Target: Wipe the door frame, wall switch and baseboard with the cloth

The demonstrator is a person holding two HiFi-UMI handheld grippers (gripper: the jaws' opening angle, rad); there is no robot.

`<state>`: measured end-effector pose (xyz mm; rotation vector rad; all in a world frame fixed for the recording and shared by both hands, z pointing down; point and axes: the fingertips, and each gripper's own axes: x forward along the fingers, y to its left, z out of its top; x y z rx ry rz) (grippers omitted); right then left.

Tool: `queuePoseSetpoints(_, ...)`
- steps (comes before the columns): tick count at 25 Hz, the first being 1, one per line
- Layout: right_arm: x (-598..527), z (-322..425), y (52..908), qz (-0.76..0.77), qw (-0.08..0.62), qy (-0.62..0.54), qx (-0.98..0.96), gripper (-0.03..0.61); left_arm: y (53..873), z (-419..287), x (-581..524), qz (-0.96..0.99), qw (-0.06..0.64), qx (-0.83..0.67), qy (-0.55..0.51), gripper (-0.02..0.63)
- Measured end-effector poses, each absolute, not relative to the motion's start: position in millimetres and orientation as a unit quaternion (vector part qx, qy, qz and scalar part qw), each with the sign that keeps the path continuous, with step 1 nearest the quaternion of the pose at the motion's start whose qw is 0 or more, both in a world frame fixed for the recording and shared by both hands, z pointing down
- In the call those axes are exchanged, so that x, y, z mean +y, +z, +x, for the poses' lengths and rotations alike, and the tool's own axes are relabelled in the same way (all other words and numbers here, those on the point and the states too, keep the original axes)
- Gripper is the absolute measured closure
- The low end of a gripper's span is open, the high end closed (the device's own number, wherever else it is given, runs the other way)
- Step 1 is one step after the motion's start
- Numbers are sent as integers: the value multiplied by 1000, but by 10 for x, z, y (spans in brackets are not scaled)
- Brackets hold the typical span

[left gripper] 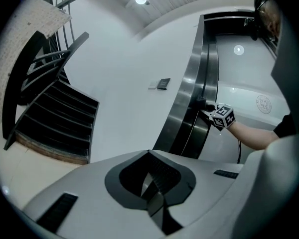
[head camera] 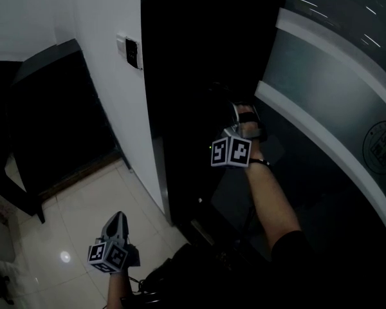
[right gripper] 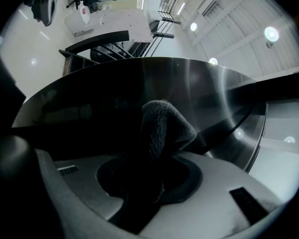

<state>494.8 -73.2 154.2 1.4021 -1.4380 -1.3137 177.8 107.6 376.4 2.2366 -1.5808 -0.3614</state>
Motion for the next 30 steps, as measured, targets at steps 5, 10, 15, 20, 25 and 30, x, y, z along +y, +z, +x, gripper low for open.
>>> queuePoseSetpoints(5, -729, 4952, 1924, 531, 391, -489, -571, 471, 3802, 1825, 1050, 798, 193, -556, -125, 620)
queuePoseSetpoints(10, -745, 4956, 2165, 525, 401, -479, -578, 471, 3879, 1867, 1050, 799, 202, -556, -114, 620)
queuePoseSetpoints(15, -747, 4978, 2331, 525, 401, -470, -585, 471, 3906, 1885, 1070, 798, 203, -558, -104, 620)
queuePoseSetpoints(20, -729, 4972, 2605, 516, 409, -458, -597, 471, 3917, 1881, 1109, 795, 203, -563, -97, 620)
queuePoseSetpoints(25, -745, 4967, 2890, 504, 428, -444, -605, 471, 3983, 1921, 1124, 796, 209, -562, -90, 620)
queuePoseSetpoints(30, -718, 4978, 3134, 499, 450, -424, -608, 471, 3973, 1936, 1150, 795, 208, -562, -89, 620)
